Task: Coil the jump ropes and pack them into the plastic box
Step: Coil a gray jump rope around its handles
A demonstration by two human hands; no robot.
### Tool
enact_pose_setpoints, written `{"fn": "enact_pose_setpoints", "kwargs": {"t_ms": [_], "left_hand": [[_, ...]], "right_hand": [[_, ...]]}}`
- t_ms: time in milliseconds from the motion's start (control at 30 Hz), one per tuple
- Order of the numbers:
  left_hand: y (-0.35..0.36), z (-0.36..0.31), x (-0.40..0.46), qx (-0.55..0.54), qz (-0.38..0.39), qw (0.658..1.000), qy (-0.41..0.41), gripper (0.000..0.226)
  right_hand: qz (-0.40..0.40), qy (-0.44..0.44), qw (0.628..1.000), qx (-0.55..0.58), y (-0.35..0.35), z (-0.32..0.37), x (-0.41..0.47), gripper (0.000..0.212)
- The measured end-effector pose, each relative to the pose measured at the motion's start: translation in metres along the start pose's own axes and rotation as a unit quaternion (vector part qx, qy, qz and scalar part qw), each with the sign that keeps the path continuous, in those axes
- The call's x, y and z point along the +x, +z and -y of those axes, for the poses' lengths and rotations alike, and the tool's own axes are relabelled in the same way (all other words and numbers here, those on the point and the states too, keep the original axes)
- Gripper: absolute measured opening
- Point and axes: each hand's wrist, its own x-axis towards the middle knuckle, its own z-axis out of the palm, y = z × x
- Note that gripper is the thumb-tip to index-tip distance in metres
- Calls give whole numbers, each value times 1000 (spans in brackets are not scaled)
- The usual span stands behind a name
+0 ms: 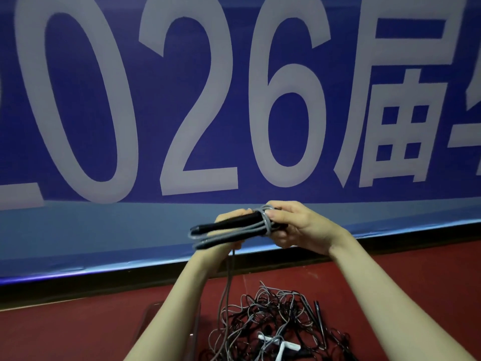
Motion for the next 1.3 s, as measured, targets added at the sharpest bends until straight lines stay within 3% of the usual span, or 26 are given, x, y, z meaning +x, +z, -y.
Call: {"fn": "enact_pose_setpoints", "kwargs": {"t_ms": [133, 333, 467, 567, 733, 900, 1167, 1300], "left_hand": [[16, -1, 15, -25, -43, 993, -107, 28], [34, 6, 6, 27, 3, 995, -91, 37], [40, 4, 6, 208, 27, 975, -66, 33], [37, -6, 5, 276, 54, 959, -44, 31], [26, -29, 9, 343, 26, 938, 33, 32], [23, -40, 8, 362, -5, 928, 83, 30], [3, -56, -7, 334, -38, 935, 117, 24], [-7, -64, -8, 314, -31, 939, 137, 19]], "right_hand": [[-92, -33, 995, 21, -5, -5, 6, 24], [-236, -60, 968, 67, -10, -11, 10, 21], [-348, -58, 935, 49, -16, -16, 13, 20], [-410, -60, 908, -60, -19, -24, 14, 19], [-402, -69, 868, -283, -14, -16, 8, 17], [-357, -84, 859, -357, -6, 1, -6, 16], [-339, -64, 877, -334, 7, 24, -24, 16], [-350, -96, 876, -318, 10, 35, -20, 18]]}}
